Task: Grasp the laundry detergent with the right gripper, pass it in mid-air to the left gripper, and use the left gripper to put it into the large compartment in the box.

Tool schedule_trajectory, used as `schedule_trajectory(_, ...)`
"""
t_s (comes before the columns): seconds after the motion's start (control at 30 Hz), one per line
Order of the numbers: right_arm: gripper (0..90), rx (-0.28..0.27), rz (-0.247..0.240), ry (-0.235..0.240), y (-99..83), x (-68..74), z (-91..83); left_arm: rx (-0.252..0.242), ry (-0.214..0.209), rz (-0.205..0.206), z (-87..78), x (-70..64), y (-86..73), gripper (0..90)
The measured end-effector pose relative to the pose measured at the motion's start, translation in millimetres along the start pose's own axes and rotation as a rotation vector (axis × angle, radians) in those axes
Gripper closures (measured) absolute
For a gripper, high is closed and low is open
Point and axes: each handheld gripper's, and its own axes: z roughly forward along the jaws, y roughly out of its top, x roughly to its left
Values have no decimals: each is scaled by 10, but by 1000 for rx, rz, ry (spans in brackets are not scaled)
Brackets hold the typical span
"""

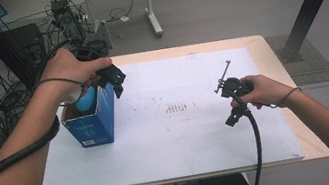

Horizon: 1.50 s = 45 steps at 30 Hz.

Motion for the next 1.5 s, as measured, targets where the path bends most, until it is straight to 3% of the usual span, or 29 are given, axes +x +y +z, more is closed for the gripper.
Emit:
schedule_trajectory(0.2,75,0,6,0,-8,1,-3,9,-10,76,83,-251,60,63)
schedule_trajectory(0.5,74,-2,18,0,-32,-18,0,15,-25,131,238,-492,132,62)
schedule_trajectory(0.87,75,-3,5,2,-24,-21,20,35,-44,157,484,-645,185,62)
schedule_trajectory(1.5,75,7,-1,3,14,-14,36,61,-74,187,842,-757,239,61)
